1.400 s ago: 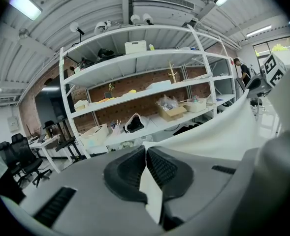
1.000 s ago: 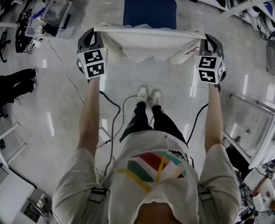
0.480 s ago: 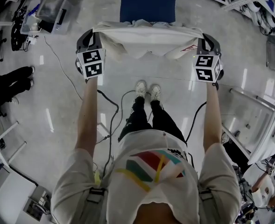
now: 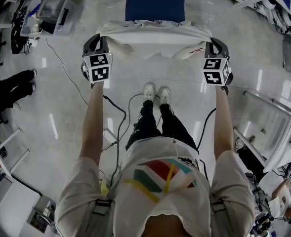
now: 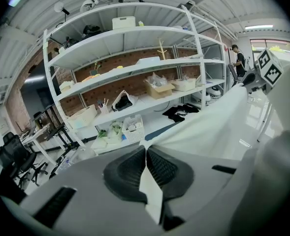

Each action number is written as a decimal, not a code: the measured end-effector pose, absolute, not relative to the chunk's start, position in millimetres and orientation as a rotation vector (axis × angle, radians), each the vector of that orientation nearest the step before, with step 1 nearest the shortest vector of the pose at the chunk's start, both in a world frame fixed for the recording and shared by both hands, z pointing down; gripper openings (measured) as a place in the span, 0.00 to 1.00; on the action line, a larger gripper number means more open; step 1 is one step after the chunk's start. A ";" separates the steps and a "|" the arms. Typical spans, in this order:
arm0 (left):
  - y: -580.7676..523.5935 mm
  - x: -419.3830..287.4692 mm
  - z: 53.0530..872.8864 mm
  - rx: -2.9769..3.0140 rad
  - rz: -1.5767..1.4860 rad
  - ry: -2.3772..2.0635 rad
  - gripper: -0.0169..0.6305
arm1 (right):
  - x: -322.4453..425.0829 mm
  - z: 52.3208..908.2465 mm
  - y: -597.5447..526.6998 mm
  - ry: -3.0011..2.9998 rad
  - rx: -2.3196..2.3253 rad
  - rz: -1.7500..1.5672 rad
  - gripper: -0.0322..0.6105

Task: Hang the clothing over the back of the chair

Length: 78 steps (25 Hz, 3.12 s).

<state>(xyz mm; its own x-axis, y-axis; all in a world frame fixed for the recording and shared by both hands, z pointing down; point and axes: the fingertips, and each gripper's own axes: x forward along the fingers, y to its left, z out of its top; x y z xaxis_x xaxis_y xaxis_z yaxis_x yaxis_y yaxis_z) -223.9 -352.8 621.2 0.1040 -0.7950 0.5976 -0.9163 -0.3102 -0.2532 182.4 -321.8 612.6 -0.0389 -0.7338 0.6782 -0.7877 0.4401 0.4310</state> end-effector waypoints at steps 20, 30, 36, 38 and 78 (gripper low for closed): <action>-347.9 -204.4 643.3 2.150 0.940 -1.650 0.15 | 173.6 637.5 -323.6 -1.813 1.382 0.212 0.21; -338.4 -206.4 641.7 2.107 0.905 -1.682 0.30 | 174.8 629.4 -316.0 -1.840 1.384 0.199 0.37; -325.8 -208.7 639.2 2.096 0.890 -1.691 0.31 | 173.2 622.4 -309.9 -1.846 1.391 0.186 0.37; -323.5 -210.7 633.9 2.095 0.863 -1.696 0.31 | 174.7 617.8 -308.5 -1.843 1.401 0.183 0.37; -185.8 -112.3 204.0 2.704 -0.201 -2.118 0.05 | 134.5 254.4 -182.8 -2.224 2.007 -0.540 0.06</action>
<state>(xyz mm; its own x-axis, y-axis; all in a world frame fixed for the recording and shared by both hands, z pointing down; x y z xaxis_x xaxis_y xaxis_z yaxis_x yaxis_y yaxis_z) -112.3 -185.8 204.0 0.2520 -0.9289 -0.2714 -0.9634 -0.2143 -0.1612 134.5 -182.8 254.4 -0.1276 -0.9785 -0.1623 -0.9439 0.0696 0.3228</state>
